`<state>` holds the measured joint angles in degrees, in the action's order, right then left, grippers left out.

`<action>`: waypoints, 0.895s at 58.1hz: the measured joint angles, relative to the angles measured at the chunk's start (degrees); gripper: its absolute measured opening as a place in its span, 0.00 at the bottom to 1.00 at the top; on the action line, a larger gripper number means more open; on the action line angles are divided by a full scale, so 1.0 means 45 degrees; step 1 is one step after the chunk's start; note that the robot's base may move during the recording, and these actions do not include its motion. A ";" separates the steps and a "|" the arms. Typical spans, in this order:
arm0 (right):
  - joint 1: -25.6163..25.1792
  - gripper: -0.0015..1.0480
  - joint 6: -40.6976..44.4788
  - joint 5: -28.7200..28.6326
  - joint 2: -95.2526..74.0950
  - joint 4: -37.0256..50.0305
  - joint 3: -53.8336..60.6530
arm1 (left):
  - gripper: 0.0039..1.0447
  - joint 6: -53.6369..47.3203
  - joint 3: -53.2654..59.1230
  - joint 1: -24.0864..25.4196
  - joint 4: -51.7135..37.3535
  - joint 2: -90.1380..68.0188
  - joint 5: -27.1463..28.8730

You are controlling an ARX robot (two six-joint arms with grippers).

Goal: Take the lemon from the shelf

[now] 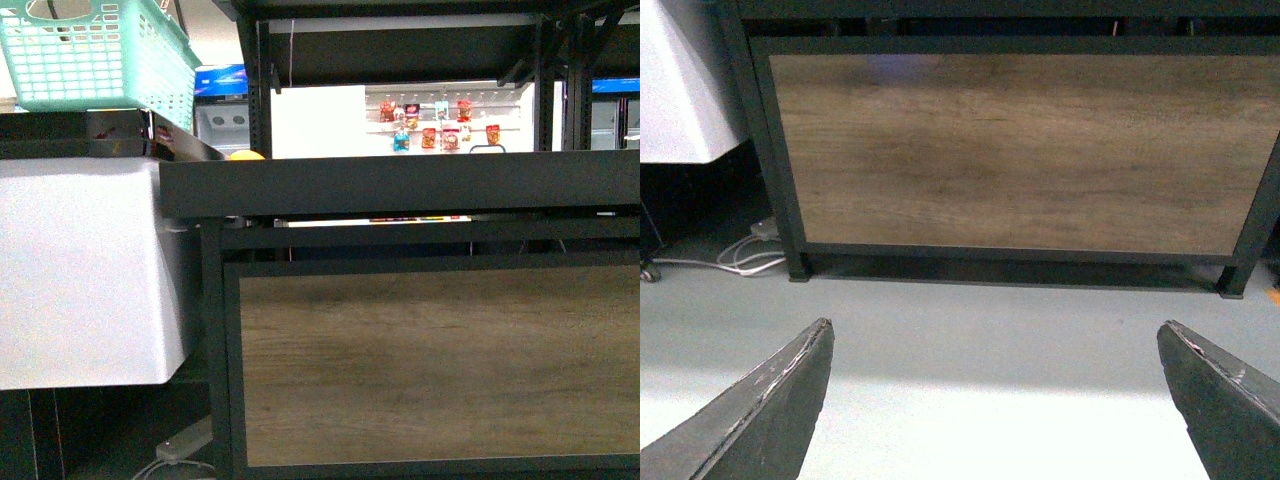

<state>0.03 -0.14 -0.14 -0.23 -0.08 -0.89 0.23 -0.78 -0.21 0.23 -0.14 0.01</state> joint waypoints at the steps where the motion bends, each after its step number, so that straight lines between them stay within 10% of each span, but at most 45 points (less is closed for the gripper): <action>1: 0.0000 0.93 0.0000 0.0000 0.0000 0.0000 0.0000 | 0.92 0.0000 0.0000 0.0000 0.0000 0.0000 0.0000; 52: 0.0000 0.93 0.0000 0.0000 0.0000 0.0000 0.0000 | 0.92 0.0000 0.0000 0.0000 0.0000 0.0000 0.0000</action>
<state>0.03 -0.14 -0.14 -0.23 -0.08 -0.89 0.23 -0.78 -0.21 0.23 -0.14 0.01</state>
